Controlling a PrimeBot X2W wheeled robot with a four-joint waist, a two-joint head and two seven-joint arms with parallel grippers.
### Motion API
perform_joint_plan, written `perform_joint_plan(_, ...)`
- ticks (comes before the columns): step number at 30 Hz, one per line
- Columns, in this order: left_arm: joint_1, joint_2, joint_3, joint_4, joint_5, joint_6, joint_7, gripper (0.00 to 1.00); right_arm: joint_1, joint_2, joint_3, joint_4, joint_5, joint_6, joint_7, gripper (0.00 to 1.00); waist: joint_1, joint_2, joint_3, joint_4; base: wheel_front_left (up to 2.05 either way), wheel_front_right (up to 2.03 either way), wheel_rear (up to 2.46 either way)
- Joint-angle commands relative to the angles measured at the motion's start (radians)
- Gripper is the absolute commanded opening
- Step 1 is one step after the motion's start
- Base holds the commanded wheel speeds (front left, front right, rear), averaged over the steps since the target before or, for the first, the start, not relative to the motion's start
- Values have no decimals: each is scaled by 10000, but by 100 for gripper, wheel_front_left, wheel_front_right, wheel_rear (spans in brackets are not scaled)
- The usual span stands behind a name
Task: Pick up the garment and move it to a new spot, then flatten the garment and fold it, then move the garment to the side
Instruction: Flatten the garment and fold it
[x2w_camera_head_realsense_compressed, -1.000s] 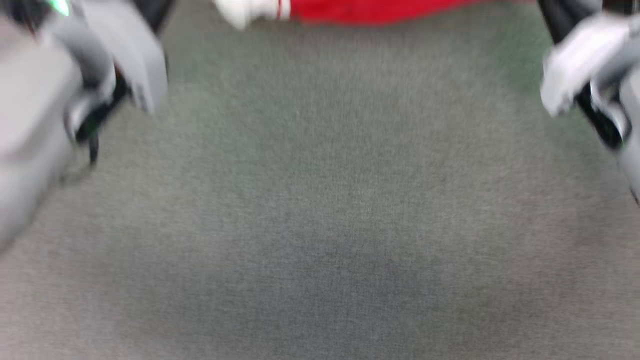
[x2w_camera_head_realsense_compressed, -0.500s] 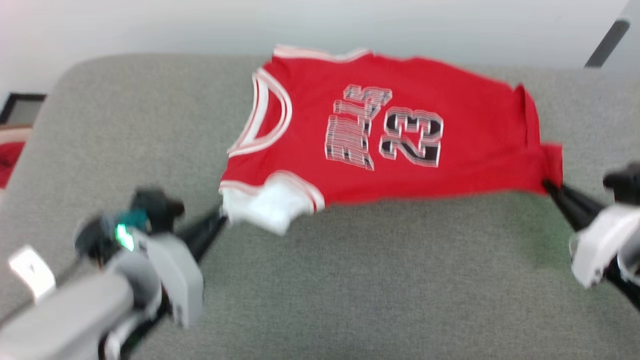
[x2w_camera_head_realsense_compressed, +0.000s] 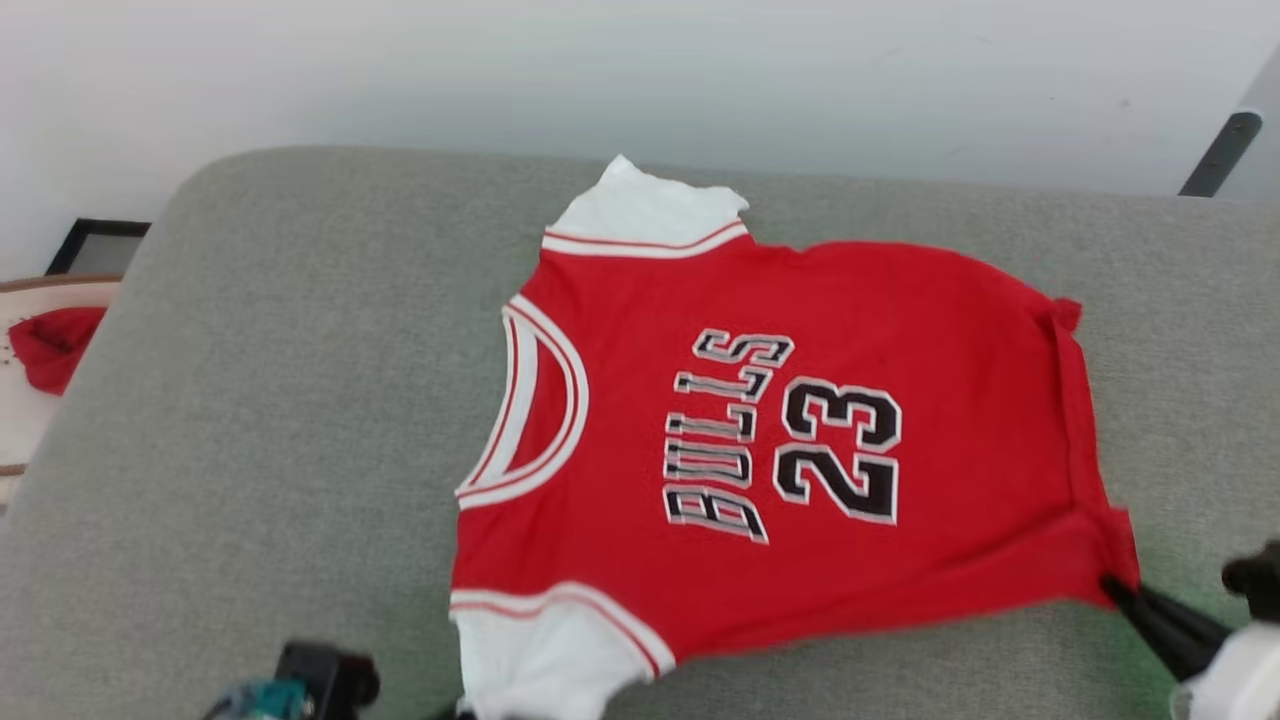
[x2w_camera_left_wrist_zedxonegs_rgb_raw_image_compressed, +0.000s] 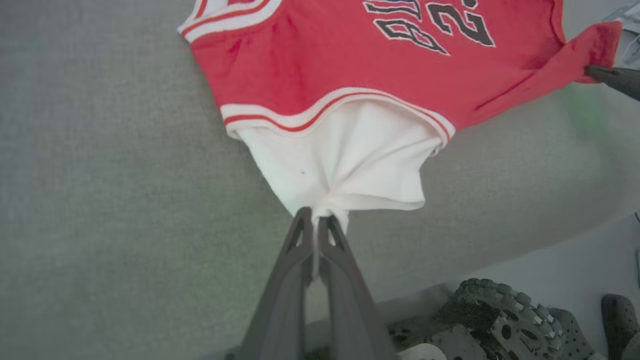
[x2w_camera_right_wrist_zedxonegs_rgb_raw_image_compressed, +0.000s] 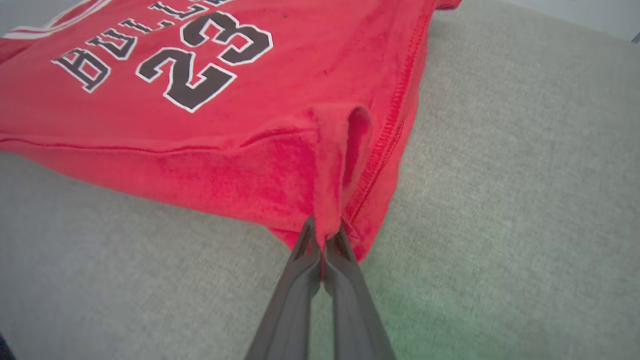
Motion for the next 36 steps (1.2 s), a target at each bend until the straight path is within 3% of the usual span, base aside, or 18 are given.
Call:
perform_joint_plan(1, 427, 77, 8, -187, -294, 212, -87, 0, 449, -177, -241, -185, -87, -10, 49, 0, 0, -1, 22, 80, 0, 0, 0)
perform_joint_plan(11, 1782, 141, 176, -896, -1720, 966, -442, 0, 2877, -383, -1411, -1209, 109, -10, 581, 0, 0, -1, 49, 248, 0, 0, 0)
perform_joint_plan(23, 2097, 599, 322, -1679, -2287, 1673, -273, 0, 4506, -199, -2419, -2462, 685, -10, 1768, 0, 0, -1, 211, 46, 0, 0, 0)
perform_joint_plan(30, 1947, 1045, 479, -2324, -2201, 2120, -272, 0, 4963, -85, -3012, -3004, 940, -10, 2273, 0, 0, -1, 326, -72, 0, 0, 0)
perform_joint_plan(36, 1310, 1627, 605, -2676, -1415, 2342, -169, 0, 5015, 257, -3867, -3425, 937, -10, 2648, 0, 0, -1, 403, -197, 0, 0, 0)
